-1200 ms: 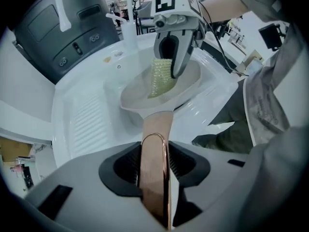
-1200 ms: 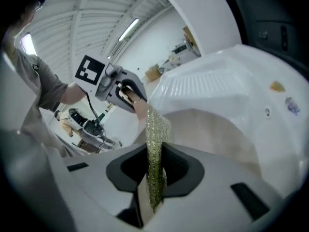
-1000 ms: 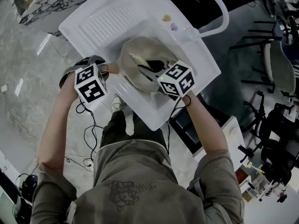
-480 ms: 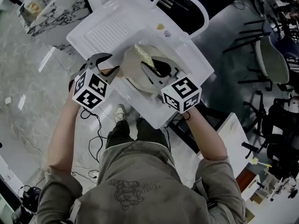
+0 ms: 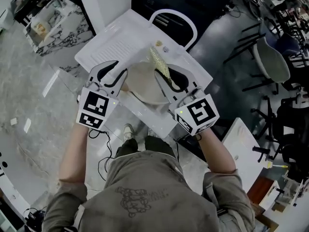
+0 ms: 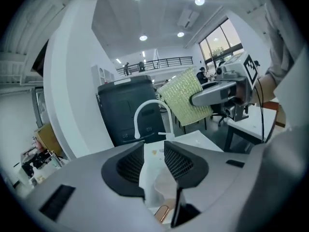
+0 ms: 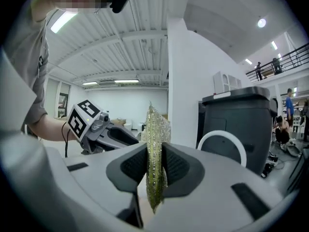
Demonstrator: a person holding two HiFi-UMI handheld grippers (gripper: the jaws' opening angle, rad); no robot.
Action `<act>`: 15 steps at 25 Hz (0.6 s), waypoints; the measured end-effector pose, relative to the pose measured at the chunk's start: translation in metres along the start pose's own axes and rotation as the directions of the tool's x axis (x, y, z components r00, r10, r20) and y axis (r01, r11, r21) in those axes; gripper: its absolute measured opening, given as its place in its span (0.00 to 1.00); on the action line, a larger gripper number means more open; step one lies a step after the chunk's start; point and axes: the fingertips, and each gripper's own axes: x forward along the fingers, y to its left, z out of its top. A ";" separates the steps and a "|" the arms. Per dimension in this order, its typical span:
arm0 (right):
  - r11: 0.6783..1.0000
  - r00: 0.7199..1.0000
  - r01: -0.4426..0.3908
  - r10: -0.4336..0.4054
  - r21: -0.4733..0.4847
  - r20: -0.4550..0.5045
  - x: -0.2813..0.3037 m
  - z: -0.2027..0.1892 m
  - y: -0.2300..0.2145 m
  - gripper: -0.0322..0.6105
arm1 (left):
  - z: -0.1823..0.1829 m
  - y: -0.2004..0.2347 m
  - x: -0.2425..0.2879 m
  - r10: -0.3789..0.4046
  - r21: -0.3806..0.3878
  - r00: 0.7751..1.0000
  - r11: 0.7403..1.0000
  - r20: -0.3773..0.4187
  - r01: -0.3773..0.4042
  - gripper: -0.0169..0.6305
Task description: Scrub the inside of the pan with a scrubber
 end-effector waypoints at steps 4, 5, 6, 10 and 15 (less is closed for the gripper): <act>0.998 0.994 0.069 -0.068 -0.007 0.090 -0.031 0.038 -0.003 0.17 | 0.032 -0.001 -0.016 0.043 -0.005 0.996 0.999 0.079 -0.043 0.19; 0.996 0.991 0.086 -0.085 -0.004 0.108 -0.038 0.046 -0.005 0.17 | 0.041 -0.001 -0.020 0.054 0.002 0.994 0.999 0.099 -0.054 0.17; 0.995 0.987 0.102 -0.101 -0.001 0.124 -0.044 0.054 -0.006 0.17 | 0.049 -0.001 -0.025 0.062 0.006 0.991 0.998 0.119 -0.064 0.16; 0.986 0.970 0.165 -0.159 -0.019 0.182 -0.066 0.078 -0.007 0.17 | 0.082 -0.002 -0.042 0.095 0.014 0.974 0.995 0.206 -0.100 0.13; 0.972 0.949 0.232 -0.218 -0.038 0.227 -0.089 0.098 -0.008 0.17 | 0.110 -0.008 -0.059 0.112 0.008 0.953 0.993 0.280 -0.119 0.11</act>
